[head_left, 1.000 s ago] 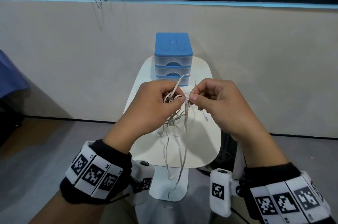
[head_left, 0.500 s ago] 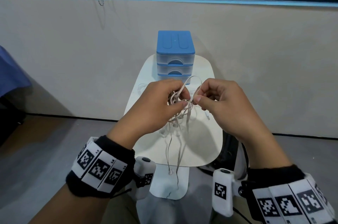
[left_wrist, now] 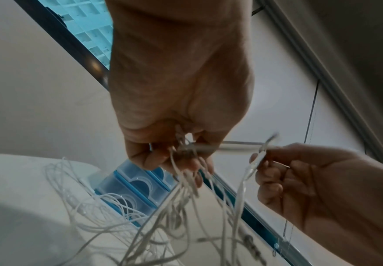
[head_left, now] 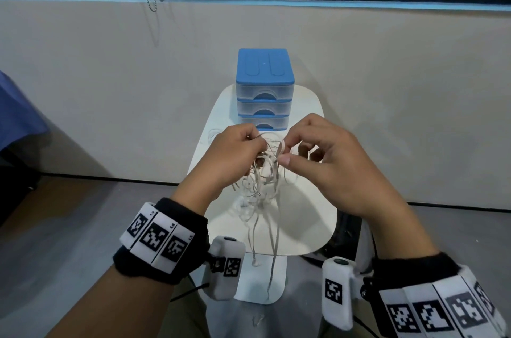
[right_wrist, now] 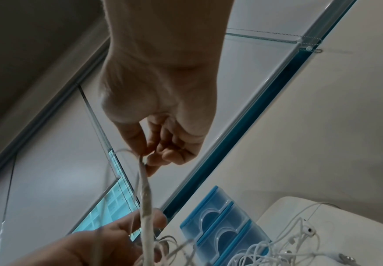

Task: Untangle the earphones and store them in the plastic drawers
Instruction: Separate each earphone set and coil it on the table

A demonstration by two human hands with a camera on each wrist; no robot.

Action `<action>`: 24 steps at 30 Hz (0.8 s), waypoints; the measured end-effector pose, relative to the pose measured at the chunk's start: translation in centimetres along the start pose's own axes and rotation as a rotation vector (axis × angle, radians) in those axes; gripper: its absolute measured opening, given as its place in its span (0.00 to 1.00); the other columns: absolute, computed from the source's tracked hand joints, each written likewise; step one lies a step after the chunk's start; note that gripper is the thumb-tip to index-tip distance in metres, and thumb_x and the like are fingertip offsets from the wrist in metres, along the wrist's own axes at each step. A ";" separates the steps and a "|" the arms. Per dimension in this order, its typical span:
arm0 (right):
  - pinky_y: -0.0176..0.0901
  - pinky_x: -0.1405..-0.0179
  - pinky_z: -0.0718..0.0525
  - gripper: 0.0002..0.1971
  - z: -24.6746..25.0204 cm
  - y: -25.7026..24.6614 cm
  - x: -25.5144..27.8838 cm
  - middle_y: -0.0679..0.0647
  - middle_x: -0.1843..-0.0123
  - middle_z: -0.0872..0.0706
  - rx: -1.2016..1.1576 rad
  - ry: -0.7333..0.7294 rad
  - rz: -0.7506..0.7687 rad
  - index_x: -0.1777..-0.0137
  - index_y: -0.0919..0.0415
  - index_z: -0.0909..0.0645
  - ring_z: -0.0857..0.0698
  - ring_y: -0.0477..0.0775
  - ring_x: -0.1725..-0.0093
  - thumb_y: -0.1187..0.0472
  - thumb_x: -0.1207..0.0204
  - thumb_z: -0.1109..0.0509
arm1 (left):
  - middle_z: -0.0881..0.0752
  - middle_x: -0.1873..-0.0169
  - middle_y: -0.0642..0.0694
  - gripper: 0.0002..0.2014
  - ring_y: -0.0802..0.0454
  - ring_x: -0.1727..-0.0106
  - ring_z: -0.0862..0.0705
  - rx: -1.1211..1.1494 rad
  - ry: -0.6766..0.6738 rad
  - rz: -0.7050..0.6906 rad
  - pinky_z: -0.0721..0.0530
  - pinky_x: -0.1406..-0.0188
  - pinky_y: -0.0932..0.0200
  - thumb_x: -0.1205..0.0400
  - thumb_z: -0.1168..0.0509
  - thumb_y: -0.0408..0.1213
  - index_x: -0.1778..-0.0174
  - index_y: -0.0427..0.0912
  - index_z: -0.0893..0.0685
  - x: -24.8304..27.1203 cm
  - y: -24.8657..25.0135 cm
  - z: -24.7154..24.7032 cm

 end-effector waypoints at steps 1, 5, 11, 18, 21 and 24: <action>0.35 0.57 0.24 0.05 0.2 -0.1 0.0 0.48 0.53 0.17 -0.027 0.010 0.015 0.57 0.53 0.13 0.20 0.48 0.61 0.62 0.22 0.20 | 0.15 0.71 0.45 0.09 0.48 0.71 0.23 -0.016 -0.008 0.030 0.24 0.62 0.50 0.22 0.34 0.38 0.59 0.35 0.21 -0.1 -0.4 0.2; 0.39 0.65 0.24 0.05 0.8 0.1 0.0 0.49 0.60 0.15 -0.145 0.084 -0.007 0.57 0.57 0.17 0.20 0.49 0.64 0.64 0.20 0.25 | 0.14 0.66 0.43 0.07 0.53 0.71 0.22 -0.007 -0.066 0.024 0.24 0.64 0.55 0.17 0.39 0.30 0.53 0.44 0.16 0.3 -0.9 0.2; 0.36 0.66 0.22 0.07 1.7 0.7 -0.2 0.59 0.62 0.09 -0.295 0.338 -0.081 0.56 0.58 0.25 0.17 0.51 0.67 0.66 0.15 0.35 | 0.13 0.57 0.51 0.20 0.57 0.63 0.21 -0.040 -0.224 -0.120 0.21 0.59 0.60 0.14 0.43 0.22 0.50 0.51 0.12 1.5 -0.6 -0.5; 0.39 0.74 0.23 0.06 1.1 -1.6 -1.2 0.56 0.68 0.10 -0.195 0.255 -0.134 0.48 0.53 0.33 0.19 0.53 0.77 0.57 0.08 0.43 | 0.17 0.54 0.47 0.19 0.52 0.58 0.27 0.249 -0.422 -0.137 0.29 0.62 0.61 0.25 0.38 0.35 0.38 0.45 0.13 2.6 0.6 -2.7; 0.49 0.70 0.19 0.06 1.4 -3.3 -1.5 0.51 0.68 0.13 -0.078 0.253 -0.031 0.49 0.50 0.31 0.19 0.53 0.75 0.59 0.09 0.40 | 0.16 0.57 0.49 0.08 0.55 0.61 0.28 0.259 -0.451 -0.156 0.30 0.63 0.64 0.20 0.31 0.38 0.48 0.49 0.10 3.0 0.3 -3.1; 0.62 0.63 0.12 0.08 2.2 -4.1 -1.3 0.53 0.60 0.12 -0.023 0.321 0.013 0.48 0.50 0.31 0.13 0.56 0.69 0.63 0.13 0.35 | 0.10 0.55 0.51 0.04 0.58 0.62 0.26 0.190 -0.448 -0.134 0.30 0.61 0.63 0.16 0.27 0.37 0.57 0.48 0.11 3.2 -0.5 -3.0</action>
Point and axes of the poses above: each hand's wrist, its own x-axis away from the middle knuckle, its own z-axis out of the back of the hand, y = z × x, the point moved 5 cm from there along -x, towards the middle knuckle
